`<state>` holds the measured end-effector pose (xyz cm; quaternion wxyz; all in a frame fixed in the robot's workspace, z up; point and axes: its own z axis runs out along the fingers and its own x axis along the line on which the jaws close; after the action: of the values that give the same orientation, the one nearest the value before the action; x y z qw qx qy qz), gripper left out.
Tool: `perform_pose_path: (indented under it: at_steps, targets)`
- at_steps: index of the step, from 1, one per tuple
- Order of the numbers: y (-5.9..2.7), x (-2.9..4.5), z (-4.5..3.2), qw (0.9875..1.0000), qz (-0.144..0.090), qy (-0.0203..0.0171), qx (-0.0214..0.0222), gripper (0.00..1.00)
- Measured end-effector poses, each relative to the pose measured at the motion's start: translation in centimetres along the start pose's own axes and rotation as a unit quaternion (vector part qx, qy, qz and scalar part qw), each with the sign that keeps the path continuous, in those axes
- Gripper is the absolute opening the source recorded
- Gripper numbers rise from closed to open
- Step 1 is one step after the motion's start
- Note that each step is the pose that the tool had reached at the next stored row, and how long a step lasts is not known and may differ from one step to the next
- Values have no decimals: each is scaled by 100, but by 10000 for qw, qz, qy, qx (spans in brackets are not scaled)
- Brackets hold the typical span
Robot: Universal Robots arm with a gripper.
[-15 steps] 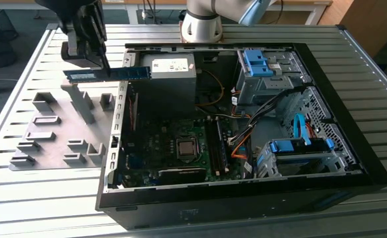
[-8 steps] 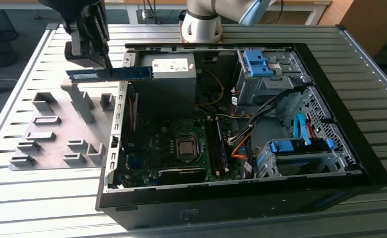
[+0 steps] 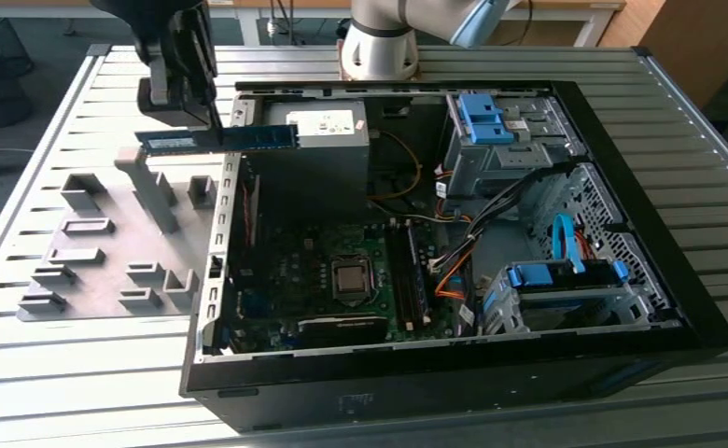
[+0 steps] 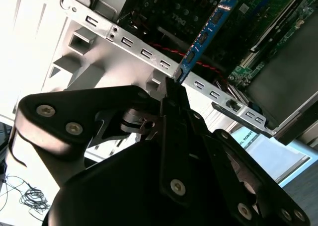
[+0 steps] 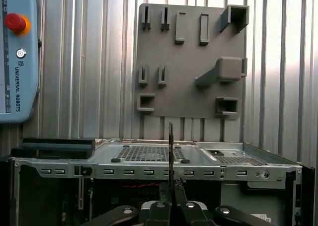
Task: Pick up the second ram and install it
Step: 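Pick up the second ram and move it above second insertion slot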
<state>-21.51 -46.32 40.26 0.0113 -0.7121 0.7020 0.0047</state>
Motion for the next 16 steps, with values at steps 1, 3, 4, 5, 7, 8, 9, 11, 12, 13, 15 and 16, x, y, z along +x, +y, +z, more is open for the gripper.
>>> perform_pose_path:
  at_steps: [1,3,4,5,7,8,9,11,12,13,15,16]
  targets:
    - [-13,0,0,10000,0,0,0,14]
    - [-36,1,0,10000,0,0,0,14]
    - [-48,1,0,10000,-1,0,0,14]
    - [-61,1,1,10000,0,0,0,14]
    - [-86,1,0,10000,0,0,0,14]
    - [-99,2,1,10000,0,0,0,14]
    - [-113,2,1,10000,-1,0,0,14]
    - [-142,2,1,10000,0,0,0,14]
    - [-156,2,1,10000,0,0,0,14]
    - [-170,2,1,10000,0,0,0,14]
    - [-199,3,2,10000,0,0,0,14]
    - [-213,3,2,10000,0,0,0,14]
